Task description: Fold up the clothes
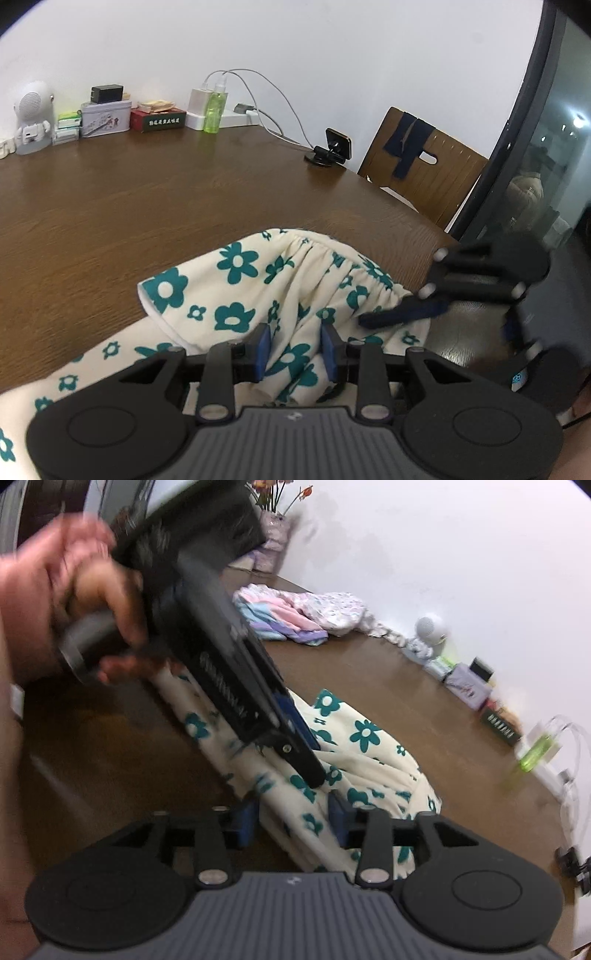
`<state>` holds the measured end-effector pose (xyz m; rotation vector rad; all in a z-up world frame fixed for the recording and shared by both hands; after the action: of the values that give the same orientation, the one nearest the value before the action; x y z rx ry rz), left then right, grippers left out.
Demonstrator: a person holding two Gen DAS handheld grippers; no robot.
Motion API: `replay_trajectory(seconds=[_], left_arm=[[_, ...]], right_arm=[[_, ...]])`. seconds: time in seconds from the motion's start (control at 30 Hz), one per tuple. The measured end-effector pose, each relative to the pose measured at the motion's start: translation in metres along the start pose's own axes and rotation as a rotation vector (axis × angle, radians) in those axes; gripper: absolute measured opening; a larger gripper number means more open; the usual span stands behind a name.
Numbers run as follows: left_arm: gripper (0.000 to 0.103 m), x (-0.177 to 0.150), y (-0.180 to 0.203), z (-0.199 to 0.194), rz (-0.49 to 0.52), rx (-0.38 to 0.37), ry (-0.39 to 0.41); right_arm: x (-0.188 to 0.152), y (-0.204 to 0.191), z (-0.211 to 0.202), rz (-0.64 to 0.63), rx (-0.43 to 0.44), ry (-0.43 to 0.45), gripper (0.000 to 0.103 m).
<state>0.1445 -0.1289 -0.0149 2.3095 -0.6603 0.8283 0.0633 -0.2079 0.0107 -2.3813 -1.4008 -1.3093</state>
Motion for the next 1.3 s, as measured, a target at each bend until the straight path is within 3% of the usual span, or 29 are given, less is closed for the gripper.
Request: replay_trajectory(seconds=[0.1,0.2,0.33,0.47,0.57,0.6,0.7,0.8,0.9,0.97,1.2,1.27,1.3], left_arm=[[0.029,-0.003,0.003,0.0,0.027,0.014,0.008],[0.029,-0.004,0.008,0.0,0.057,0.028,0.012],[0.029,-0.005,0.008,0.0,0.065,0.026,0.014],[0.03,-0.004,0.009,0.001,0.064,0.024,0.015],[0.03,-0.005,0.01,0.0,0.072,0.029,0.018],[0.03,-0.005,0.011,-0.001,0.077,0.034,0.02],[0.03,-0.004,0.014,-0.005,0.101,0.049,0.031],[0.03,-0.006,0.017,-0.009,0.128,0.063,0.035],[0.03,-0.009,0.018,-0.015,0.159,0.079,0.03],[0.03,-0.01,0.019,-0.023,0.17,0.092,0.033],[0.034,0.002,0.004,-0.033,0.122,0.141,0.076],[0.032,0.003,0.0,-0.021,0.119,0.146,0.042],[0.032,0.004,-0.004,-0.015,0.118,0.151,0.025]], right_arm=[[0.008,0.034,-0.026,0.091,0.05,0.065,0.043],[0.021,0.074,-0.023,0.126,0.059,0.075,0.043],[0.044,0.104,0.021,0.07,0.164,0.023,0.042],[0.061,0.11,0.079,-0.012,0.313,-0.052,0.042],[0.059,0.108,0.094,-0.004,0.422,-0.092,0.042],[0.058,0.108,0.098,-0.001,0.458,-0.105,0.04],[0.056,0.106,0.111,0.008,0.566,-0.144,0.008],[0.052,0.104,0.107,0.012,0.658,-0.145,0.008],[0.049,0.101,0.102,0.021,0.682,-0.142,0.008],[0.044,0.098,0.111,0.011,0.656,-0.17,0.008],[0.043,0.09,0.113,-0.022,0.581,-0.141,0.008],[0.042,0.092,0.111,-0.012,0.547,-0.132,0.017],[0.041,0.097,0.107,0.015,0.52,-0.117,0.033]])
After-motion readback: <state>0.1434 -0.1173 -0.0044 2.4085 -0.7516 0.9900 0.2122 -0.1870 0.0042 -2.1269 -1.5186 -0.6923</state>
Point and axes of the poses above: each gripper's, at about its wrist camera, not at the fingertips, and z roughly the way its jaws point, y to its right, x to its top, the point moved 5 cm from there along z, roughly the way its jaws point, and after that the axes turned 8 degrees about -z, right-handed, at the moved point
